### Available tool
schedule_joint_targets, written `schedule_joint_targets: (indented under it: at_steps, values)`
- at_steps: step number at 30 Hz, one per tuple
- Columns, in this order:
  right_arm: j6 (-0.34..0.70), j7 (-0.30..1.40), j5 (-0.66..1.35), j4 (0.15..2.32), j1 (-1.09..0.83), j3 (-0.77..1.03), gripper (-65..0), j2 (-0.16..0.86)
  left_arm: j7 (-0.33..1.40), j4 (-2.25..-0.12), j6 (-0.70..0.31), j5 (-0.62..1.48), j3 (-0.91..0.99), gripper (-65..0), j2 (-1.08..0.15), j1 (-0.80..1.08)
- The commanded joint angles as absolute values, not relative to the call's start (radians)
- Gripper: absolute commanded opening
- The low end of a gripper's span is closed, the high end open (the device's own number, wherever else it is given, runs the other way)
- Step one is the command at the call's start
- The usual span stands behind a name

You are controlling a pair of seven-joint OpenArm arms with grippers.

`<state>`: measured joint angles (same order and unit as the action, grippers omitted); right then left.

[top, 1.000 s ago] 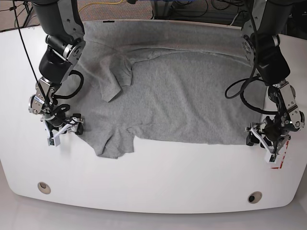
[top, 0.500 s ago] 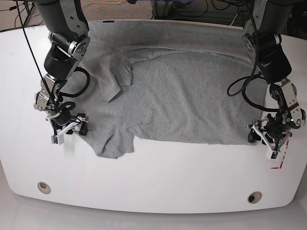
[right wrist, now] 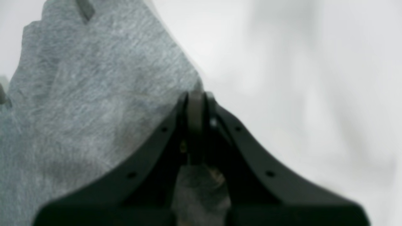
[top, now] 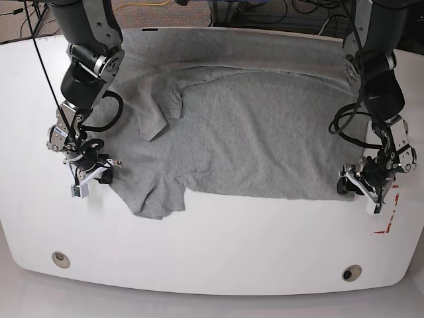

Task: Layout the t-shirt on the table in an organized manner, then fold the t-shirt properly
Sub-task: 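Grasp the shirt's hem corners with both grippers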

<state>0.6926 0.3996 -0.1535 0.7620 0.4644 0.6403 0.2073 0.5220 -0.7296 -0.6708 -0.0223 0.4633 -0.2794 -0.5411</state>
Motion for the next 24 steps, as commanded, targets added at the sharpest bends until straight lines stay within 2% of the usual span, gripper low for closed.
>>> schedule_joint_targets:
  at_steps: [1, 12, 24]
  values:
    - [0.698, 0.432, -0.177, 0.765, 0.478, 0.638, -64.2, 0.213, 0.461, -0.677, -0.644, -0.007, 0.464, -31.4, -0.311, -0.596]
    - [0.698, 0.433, -0.177, 0.765, 0.476, 0.636, -64.2, 0.213, 0.329, -0.506, -0.573, -0.012, 0.463, -31.2, -0.326, -0.636]
    - [0.698, 0.433, -0.176, 0.765, 0.476, 0.636, -64.2, 0.213, 0.328, -0.472, -0.553, -0.013, 0.463, -31.2, -0.329, -0.63]
